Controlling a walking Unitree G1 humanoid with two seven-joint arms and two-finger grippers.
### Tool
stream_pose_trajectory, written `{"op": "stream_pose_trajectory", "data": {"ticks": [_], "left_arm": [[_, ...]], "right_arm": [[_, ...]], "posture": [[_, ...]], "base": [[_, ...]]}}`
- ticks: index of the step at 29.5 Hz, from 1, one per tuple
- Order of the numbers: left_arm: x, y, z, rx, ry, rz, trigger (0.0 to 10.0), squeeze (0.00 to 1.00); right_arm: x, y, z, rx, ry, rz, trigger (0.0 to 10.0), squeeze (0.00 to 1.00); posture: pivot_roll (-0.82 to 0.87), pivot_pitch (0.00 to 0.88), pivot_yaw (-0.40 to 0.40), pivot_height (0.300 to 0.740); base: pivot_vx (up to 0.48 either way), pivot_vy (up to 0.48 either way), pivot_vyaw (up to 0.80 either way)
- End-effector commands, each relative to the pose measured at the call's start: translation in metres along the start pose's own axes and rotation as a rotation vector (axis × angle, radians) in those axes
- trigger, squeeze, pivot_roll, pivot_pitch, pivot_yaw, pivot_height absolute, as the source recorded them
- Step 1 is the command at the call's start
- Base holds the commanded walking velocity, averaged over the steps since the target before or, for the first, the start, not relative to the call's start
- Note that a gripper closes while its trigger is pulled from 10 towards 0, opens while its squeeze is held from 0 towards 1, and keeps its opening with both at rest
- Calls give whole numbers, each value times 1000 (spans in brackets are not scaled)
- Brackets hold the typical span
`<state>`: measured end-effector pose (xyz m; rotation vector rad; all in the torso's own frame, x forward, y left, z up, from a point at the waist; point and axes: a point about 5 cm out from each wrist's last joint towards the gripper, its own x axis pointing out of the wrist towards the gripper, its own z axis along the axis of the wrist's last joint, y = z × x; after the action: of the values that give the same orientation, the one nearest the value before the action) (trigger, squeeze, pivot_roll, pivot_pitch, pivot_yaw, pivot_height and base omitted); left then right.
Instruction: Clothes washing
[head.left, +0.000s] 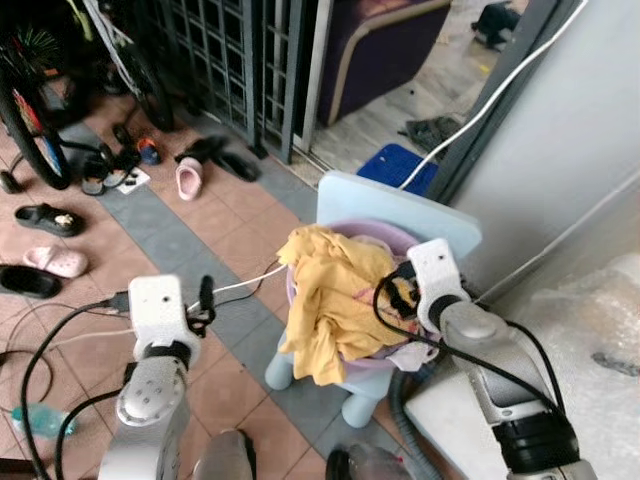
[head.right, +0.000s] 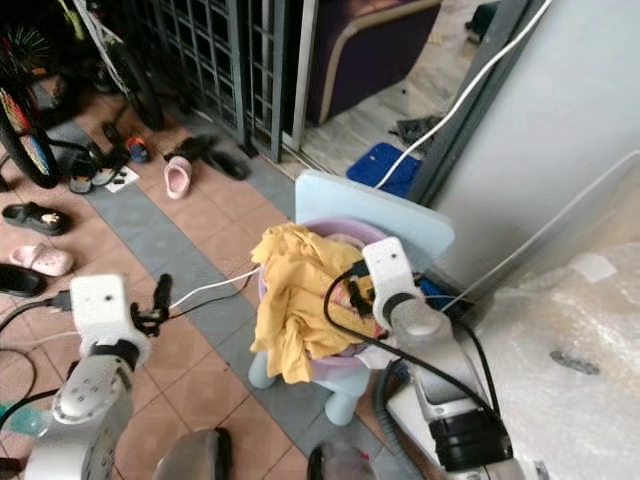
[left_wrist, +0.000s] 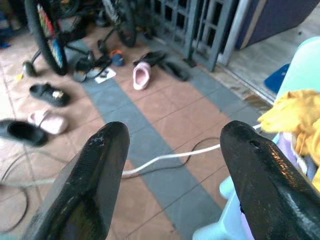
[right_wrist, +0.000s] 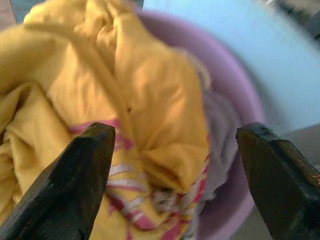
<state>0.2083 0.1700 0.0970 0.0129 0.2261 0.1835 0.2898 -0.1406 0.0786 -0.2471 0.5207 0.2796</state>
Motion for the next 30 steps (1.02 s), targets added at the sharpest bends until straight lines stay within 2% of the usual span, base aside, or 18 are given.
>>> {"op": "stream_pose_trajectory", "data": {"ticks": [1,5,7,10,11,12,18,21,30], "left_arm": [[-5,-1,0,7,10,6,10000,0],[-10,-2,1,9,23,-11,10000,0],[-11,-1,3,19,24,-16,10000,0],[-10,-1,4,22,23,-18,10000,0],[-10,-1,5,26,20,-18,10000,0],[-10,1,5,32,22,-14,10000,0],[-13,1,4,36,29,-10,10000,0],[-14,0,5,44,29,-21,10000,0],[-8,-3,7,27,22,-24,10000,0]], "right_arm": [[4,4,-6,25,48,34,10000,0],[15,18,-6,38,87,102,10000,0],[25,29,-9,156,161,139,10000,0],[28,31,-10,158,176,144,10000,0],[33,36,-11,149,185,166,1098,0],[37,40,-14,143,210,174,0,0],[43,40,-18,124,230,148,0,0],[45,38,-19,151,240,135,0,0],[49,33,-22,146,239,125,0,0]], "posture": [[80,172,-110,740],[93,176,-102,740],[97,181,-100,740],[105,187,-106,740],[109,189,-111,740],[111,189,-112,740],[124,187,-103,740],[126,190,-101,740],[109,182,-105,740]], "base": [[0,0,0],[0,0,0],[0,0,0],[0,0,0],[0,0,0],[0,0,0],[0,0,0],[0,0,0],[0,0,0]]}}
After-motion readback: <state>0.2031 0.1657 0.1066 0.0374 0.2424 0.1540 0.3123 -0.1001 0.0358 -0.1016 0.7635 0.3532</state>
